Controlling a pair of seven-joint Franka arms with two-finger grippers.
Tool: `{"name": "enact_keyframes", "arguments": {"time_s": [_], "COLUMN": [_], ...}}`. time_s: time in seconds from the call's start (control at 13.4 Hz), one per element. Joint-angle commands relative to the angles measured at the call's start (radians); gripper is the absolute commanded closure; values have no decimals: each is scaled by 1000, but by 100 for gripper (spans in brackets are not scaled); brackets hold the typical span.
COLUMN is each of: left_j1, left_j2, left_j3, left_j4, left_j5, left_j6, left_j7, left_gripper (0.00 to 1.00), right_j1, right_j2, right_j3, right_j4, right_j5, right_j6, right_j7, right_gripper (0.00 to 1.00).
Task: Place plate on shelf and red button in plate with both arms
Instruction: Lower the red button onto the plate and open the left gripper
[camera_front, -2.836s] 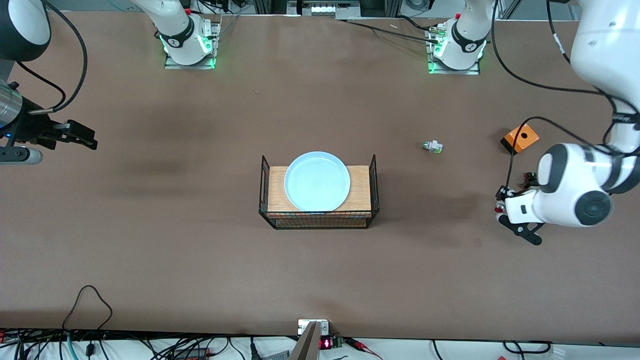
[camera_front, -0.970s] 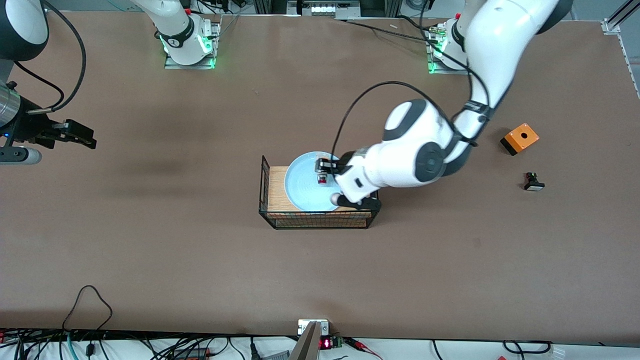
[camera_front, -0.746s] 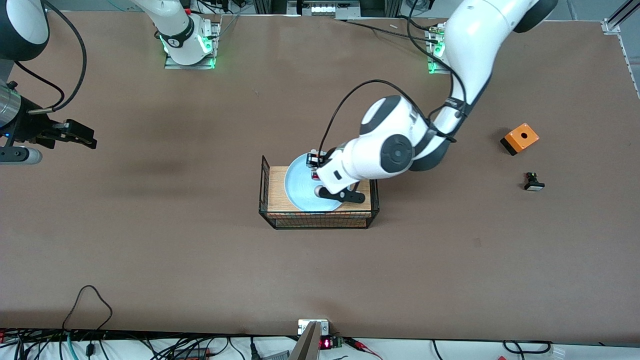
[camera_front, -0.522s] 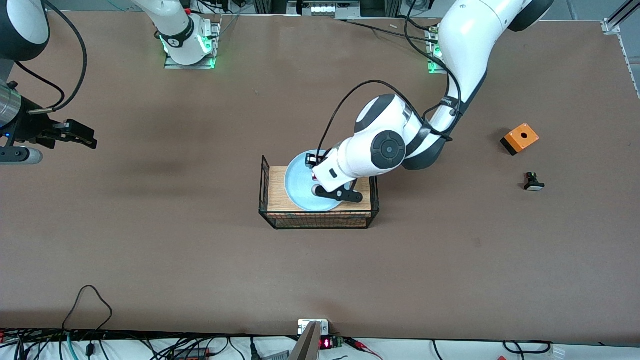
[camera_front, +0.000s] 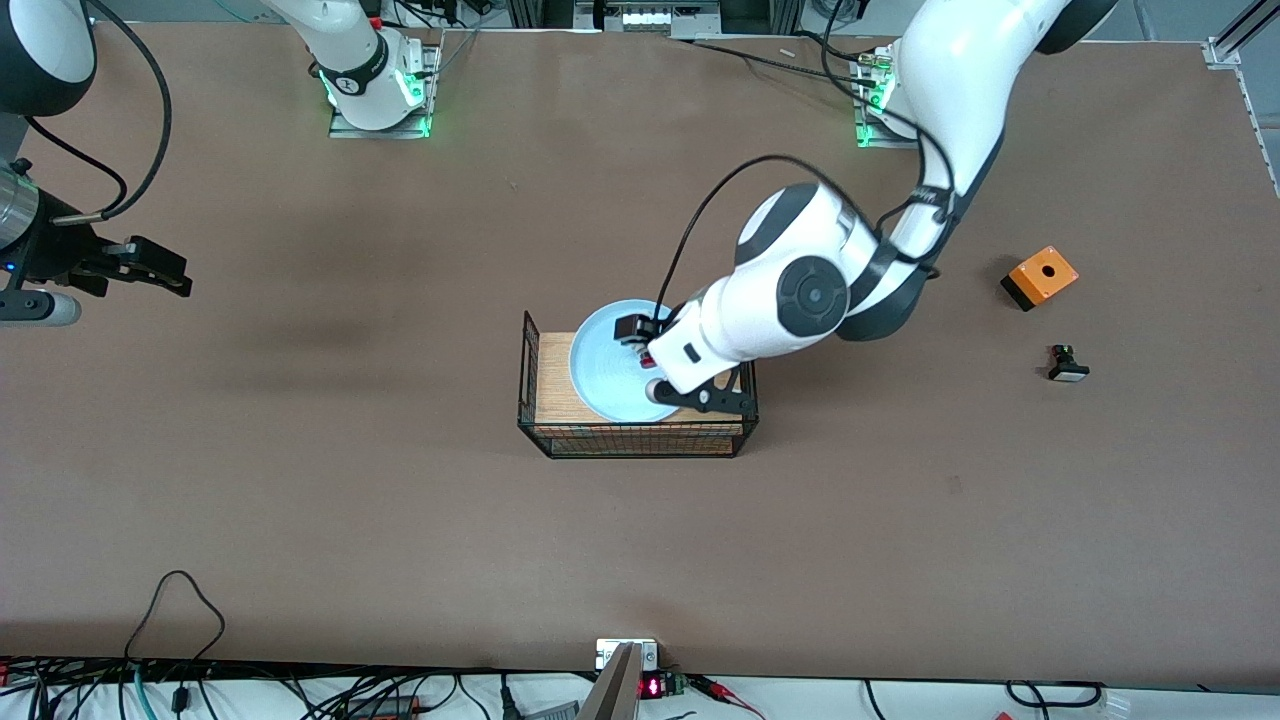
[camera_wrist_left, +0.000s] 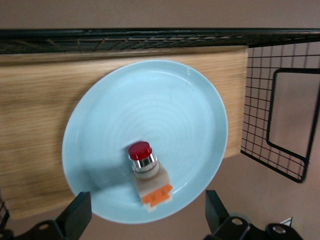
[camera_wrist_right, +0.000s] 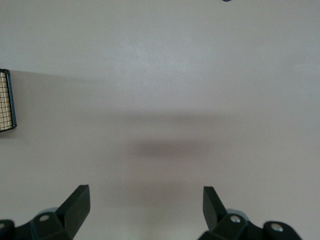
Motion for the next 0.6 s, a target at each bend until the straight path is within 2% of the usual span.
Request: {"name": "enact_keyframes", "arguments": {"time_s": [0.0, 0.15, 0.3, 0.52], "left_j1": [22, 57, 109, 172], "left_j2": [-133, -193, -228, -284], "left_j3": [2, 5, -10, 4], "left_j4": [-17, -13, -7, -16], "left_j5": [21, 38, 163, 293], "left_j6": [-147, -300, -423, -518], "left_j7": [-45, -50, -28, 106], "left_gripper": [0, 0, 0, 0], "right_j1": [-3, -3, -6, -6], "right_j2": [-8, -10, -10, -10], "right_j3": [-1, -3, -6, -6], "right_j4": [9, 9, 9, 9], "right_j5": [-1, 1, 1, 1], "right_j6": [-15, -15, -15, -16], "right_j7": [14, 14, 14, 12], "right_gripper": [0, 0, 0, 0]}}
